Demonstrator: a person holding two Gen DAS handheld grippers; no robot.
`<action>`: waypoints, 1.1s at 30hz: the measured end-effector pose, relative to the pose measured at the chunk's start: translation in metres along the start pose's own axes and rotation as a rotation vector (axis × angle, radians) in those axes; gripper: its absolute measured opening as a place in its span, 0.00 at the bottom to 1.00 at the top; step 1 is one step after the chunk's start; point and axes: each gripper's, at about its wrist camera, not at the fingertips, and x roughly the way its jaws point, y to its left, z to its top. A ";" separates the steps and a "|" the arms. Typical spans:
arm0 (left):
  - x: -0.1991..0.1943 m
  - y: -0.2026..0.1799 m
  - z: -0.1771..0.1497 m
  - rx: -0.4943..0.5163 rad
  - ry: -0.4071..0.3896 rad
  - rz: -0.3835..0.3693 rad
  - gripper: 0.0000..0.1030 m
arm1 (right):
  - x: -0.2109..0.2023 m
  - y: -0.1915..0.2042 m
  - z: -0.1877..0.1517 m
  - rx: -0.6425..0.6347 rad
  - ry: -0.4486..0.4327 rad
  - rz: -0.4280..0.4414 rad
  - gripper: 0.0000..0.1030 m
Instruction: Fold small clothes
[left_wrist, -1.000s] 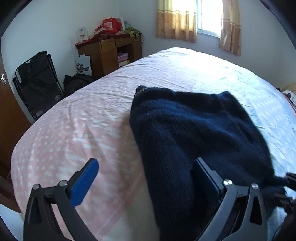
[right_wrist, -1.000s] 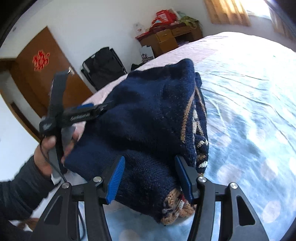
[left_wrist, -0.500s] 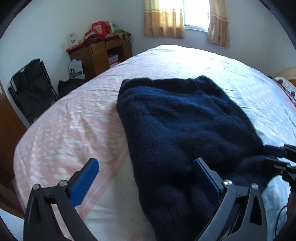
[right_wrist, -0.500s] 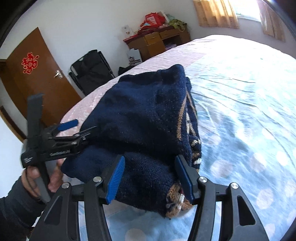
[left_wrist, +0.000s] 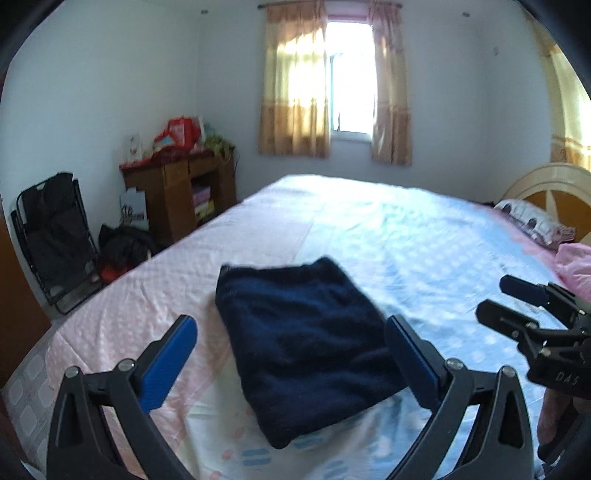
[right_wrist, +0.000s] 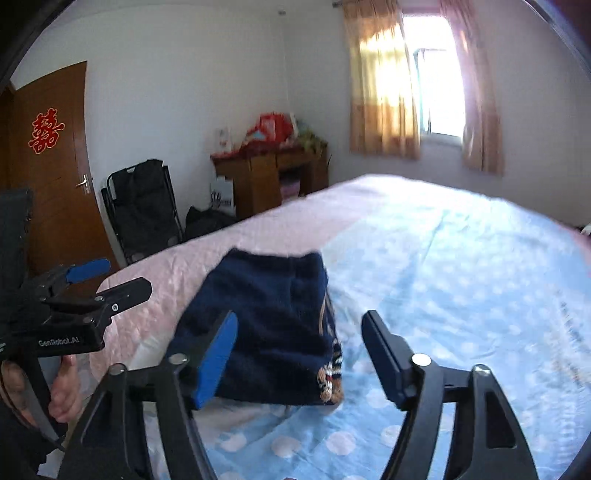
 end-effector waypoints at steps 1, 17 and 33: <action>-0.006 0.000 0.002 -0.001 -0.014 -0.007 1.00 | -0.006 0.003 0.002 -0.007 -0.011 -0.007 0.70; -0.023 0.008 0.004 -0.025 -0.062 -0.002 1.00 | -0.032 0.021 0.009 -0.036 -0.060 -0.022 0.70; -0.019 0.005 0.000 -0.008 -0.047 0.003 1.00 | -0.032 0.018 0.002 -0.009 -0.061 -0.009 0.70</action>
